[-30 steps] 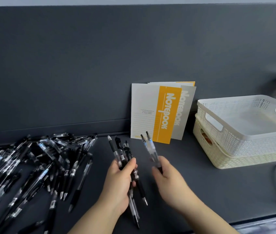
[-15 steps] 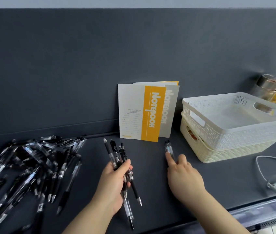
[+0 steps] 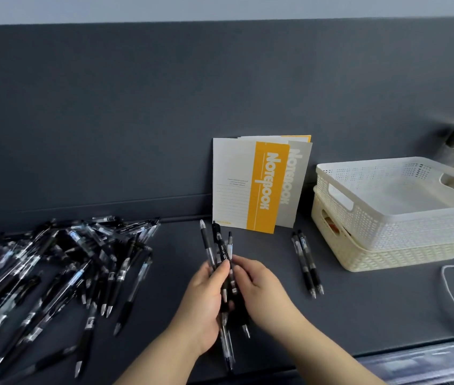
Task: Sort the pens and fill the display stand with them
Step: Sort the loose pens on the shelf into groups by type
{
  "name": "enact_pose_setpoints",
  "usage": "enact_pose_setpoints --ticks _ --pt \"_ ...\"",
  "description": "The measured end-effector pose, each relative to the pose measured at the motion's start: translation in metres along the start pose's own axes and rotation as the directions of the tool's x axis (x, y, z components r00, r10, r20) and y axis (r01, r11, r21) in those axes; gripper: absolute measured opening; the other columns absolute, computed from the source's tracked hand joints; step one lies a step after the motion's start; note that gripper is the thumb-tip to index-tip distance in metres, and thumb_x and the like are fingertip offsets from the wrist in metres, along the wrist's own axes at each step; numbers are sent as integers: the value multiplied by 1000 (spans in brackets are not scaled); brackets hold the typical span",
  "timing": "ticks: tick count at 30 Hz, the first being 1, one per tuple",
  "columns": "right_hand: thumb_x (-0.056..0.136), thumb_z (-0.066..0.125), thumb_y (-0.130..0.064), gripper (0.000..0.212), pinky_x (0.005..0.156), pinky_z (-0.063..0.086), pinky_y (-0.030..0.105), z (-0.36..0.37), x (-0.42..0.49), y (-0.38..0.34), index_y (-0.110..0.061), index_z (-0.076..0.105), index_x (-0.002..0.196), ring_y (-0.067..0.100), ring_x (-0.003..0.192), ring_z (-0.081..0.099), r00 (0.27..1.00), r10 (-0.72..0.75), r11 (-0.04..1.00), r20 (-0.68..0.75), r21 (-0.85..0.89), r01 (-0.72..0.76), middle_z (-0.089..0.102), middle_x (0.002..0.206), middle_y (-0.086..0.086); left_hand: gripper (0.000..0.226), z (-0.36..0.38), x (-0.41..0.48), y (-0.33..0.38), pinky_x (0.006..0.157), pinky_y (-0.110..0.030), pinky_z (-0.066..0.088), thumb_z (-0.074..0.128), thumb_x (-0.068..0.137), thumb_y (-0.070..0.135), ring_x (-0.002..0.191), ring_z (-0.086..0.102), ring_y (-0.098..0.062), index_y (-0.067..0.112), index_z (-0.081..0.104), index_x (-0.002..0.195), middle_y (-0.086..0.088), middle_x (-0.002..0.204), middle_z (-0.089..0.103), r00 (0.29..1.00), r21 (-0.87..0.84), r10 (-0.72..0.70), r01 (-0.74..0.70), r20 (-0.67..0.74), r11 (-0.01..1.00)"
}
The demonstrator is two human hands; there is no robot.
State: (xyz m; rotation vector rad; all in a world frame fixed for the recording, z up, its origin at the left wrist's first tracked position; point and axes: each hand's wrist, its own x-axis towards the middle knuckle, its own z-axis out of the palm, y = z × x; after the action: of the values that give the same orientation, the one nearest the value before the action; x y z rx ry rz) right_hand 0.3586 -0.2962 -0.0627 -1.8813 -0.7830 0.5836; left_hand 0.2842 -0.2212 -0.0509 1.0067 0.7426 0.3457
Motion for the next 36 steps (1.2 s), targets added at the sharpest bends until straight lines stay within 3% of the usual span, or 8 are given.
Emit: enact_pose_setpoints --ticks 4,8,13,18,22,28,32,36 --pt "98 39 -21 32 59 51 27 2 -2 -8 -21 68 87 10 54 58 995 66 980 78 183 -79 65 70 0 16 -2 -3 0 50 -22 39 53 94 33 66 55 -11 21 63 101 2 83 65 997 159 53 -44 -53 986" --pt "96 50 -26 23 65 47 36 1 -3 -5 -13 69 91 25 66 52 968 139 862 207 456 -221 64 77 9 16 0 -5 2 49 -19 41 55 91 37 67 58 -7 28 65 101 3 90 67 998 199 61 -56 -23 978" --pt "96 49 -17 26 81 49 38 -2 -1 -5 -13 72 84 16 76 65 957 142 772 253 576 -267 72 82 5 20 2 -4 3 80 -34 53 58 89 35 95 68 -17 30 68 105 2 98 73 1000 61 23 -24 17 998" --pt "97 47 -20 22 51 43 30 0 1 -4 -6 61 86 15 60 56 982 174 810 73 557 -185 60 67 5 15 1 -1 2 57 -30 50 54 94 24 64 68 -15 15 65 98 -1 71 70 998 -21 -34 33 -52 999" --pt "96 48 -20 21 59 44 34 -8 7 5 -8 58 81 22 65 55 972 209 851 -109 509 -126 62 65 2 9 -8 4 1 64 -38 53 58 92 17 69 67 -24 9 60 96 -8 71 64 989 -100 -69 56 -128 993" --pt "91 53 -24 8 49 41 14 -36 16 8 -20 58 96 7 56 56 955 128 989 -268 -41 -144 65 71 -5 14 -26 5 13 56 -32 53 63 89 17 58 68 -19 9 60 99 -4 61 65 984 -110 -51 33 -169 993" --pt "92 46 -28 16 58 41 29 -49 19 13 -21 51 106 21 81 59 951 -12 784 -308 -593 -182 64 87 -1 21 -32 4 17 53 -30 53 64 87 19 56 62 -16 6 63 103 -3 64 64 987 -65 -37 27 -157 998" --pt "89 46 -32 33 78 43 32 -55 22 27 -24 48 121 22 112 42 956 7 597 -293 -766 -239 54 118 0 18 -32 3 16 52 -30 52 64 88 19 54 59 -15 7 64 102 -4 66 62 988 -71 -59 49 -145 996"
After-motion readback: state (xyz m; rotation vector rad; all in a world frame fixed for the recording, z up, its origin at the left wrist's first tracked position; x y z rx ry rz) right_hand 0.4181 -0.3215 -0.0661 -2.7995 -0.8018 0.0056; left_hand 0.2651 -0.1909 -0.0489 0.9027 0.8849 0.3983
